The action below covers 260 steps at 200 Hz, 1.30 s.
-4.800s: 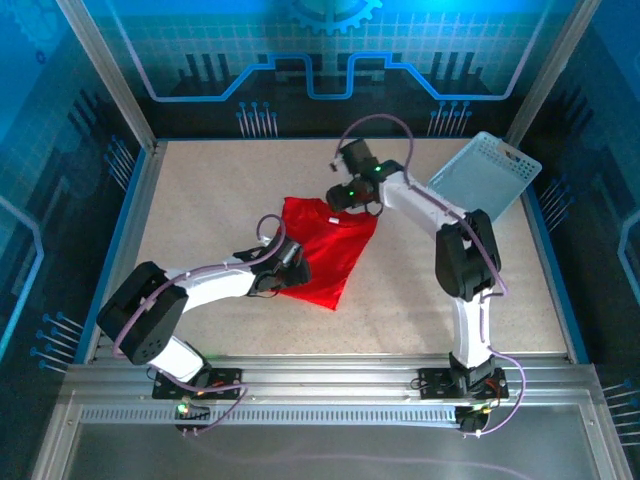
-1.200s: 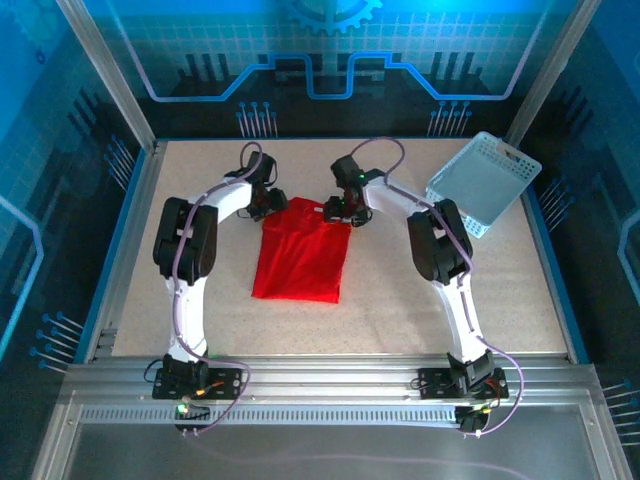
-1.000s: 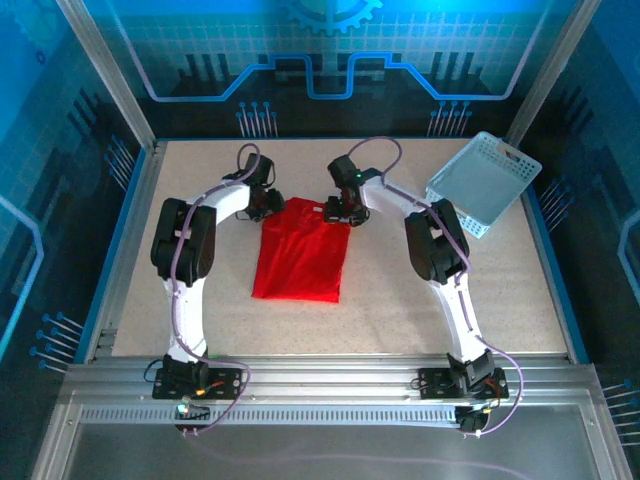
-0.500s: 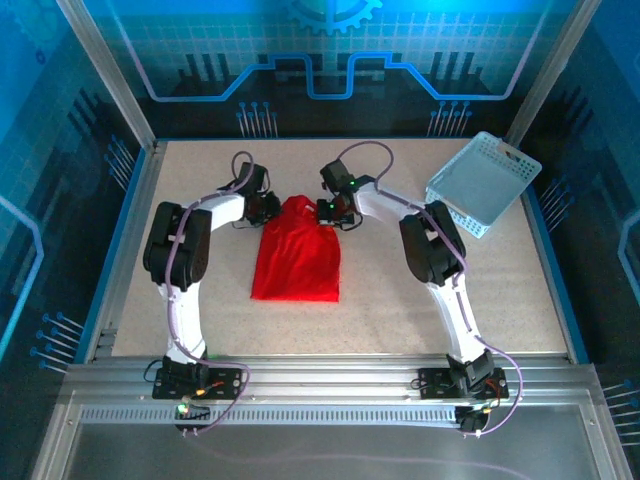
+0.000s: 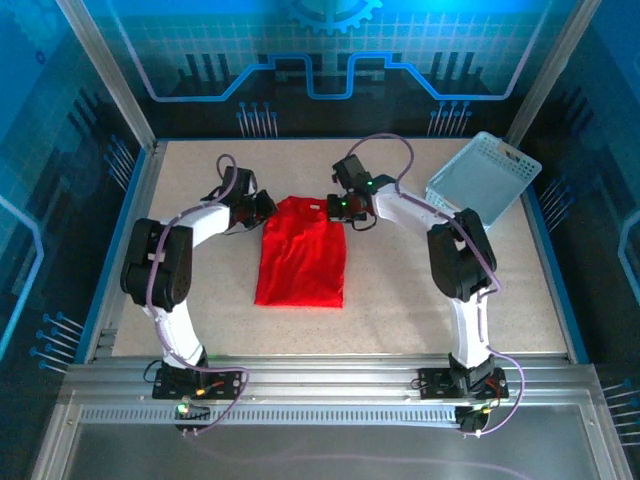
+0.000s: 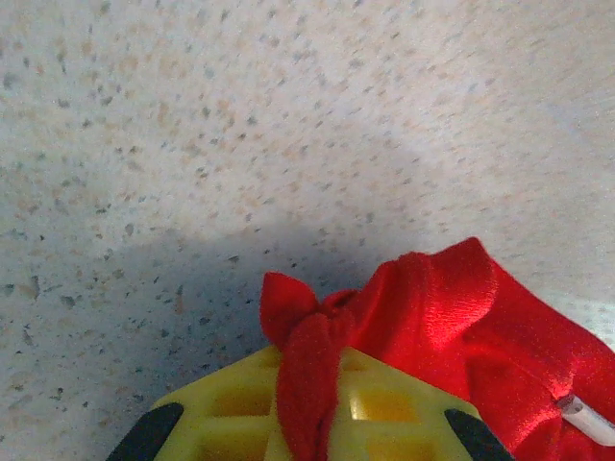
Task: Fold the inside-out t-shirt
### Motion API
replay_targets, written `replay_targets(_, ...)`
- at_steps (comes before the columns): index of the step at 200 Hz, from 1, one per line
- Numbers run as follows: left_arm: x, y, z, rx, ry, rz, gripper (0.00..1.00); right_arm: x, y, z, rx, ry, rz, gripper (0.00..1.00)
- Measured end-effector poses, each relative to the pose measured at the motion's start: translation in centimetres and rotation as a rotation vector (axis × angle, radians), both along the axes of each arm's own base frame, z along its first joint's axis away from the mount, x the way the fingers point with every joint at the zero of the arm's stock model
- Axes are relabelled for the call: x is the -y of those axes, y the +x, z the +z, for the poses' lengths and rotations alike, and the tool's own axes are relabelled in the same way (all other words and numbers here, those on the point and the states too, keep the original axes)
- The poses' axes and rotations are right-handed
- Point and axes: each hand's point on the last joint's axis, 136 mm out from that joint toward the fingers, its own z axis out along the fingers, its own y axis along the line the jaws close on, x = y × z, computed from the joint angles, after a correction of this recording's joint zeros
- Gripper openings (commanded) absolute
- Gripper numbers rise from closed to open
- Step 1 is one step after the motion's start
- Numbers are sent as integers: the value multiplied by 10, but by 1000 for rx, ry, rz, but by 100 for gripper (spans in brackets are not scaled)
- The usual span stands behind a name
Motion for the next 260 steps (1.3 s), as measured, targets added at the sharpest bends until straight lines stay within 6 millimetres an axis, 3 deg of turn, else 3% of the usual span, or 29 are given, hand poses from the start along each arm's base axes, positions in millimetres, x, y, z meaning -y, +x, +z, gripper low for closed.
replay_targets(99,0,0,81,172,-84,18,0,11,9,65,162,23,35,0)
replay_targets(131,-1,17,123,262,-95,21,0,10,26,104,244,47,42,0)
replay_targets(169,-2,41,186,409,-111,21,0,10,56,169,396,83,55,0)
replay_targets(185,0,51,203,467,-120,18,0,7,68,184,447,88,65,0)
replay_targets(205,1,58,206,496,-133,6,0,3,78,180,465,76,81,0)
replay_targets(223,4,59,195,512,-147,-13,0,2,80,159,451,53,101,0)
replay_targets(241,8,52,169,500,-165,-35,0,4,74,124,418,28,123,0)
replay_targets(260,10,33,129,448,-180,-51,0,9,57,81,347,4,146,0)
